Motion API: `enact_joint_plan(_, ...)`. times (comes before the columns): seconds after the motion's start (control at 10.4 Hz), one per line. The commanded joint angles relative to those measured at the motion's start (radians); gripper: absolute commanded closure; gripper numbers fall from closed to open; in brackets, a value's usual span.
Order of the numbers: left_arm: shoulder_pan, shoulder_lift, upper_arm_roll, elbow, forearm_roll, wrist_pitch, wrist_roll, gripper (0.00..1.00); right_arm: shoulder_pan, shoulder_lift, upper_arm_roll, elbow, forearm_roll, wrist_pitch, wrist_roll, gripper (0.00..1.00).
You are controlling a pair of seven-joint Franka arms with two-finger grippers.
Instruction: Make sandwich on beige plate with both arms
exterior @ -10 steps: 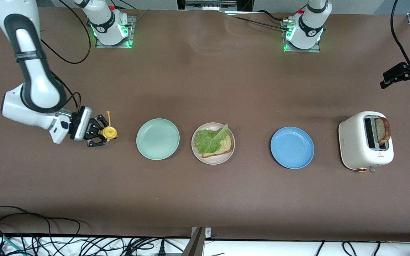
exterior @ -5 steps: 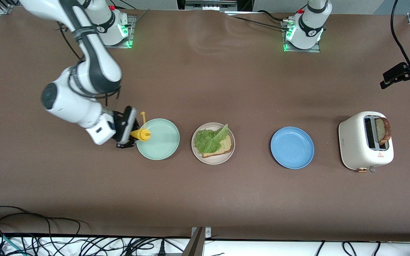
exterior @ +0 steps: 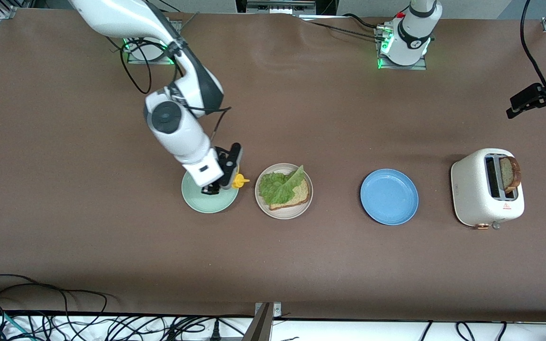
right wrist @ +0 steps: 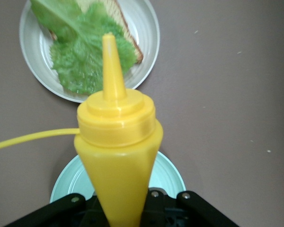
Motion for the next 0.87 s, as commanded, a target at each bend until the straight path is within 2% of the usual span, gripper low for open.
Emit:
enact_joint_plan(0.0,0.007,0.011,-0.002,0.026,0.022,-0.015,0.016,0.00,0.094,0.147,-0.015,0.205,-0.180,-0.164,0.141,0.92)
enact_joint_plan(0.19,0.009,0.011,0.000,0.026,0.022,-0.015,0.017,0.00,0.138,0.228,-0.015,0.302,-0.263,-0.266,0.204,0.92)
enact_joint_plan(0.39,-0.002,0.013,-0.002,0.043,0.025,-0.015,0.013,0.00,0.157,0.253,-0.015,0.310,-0.356,-0.355,0.235,0.94)
enact_joint_plan(0.77,-0.002,0.024,-0.003,0.047,0.022,-0.015,0.013,0.00,0.186,0.285,-0.015,0.331,-0.421,-0.410,0.240,1.00)
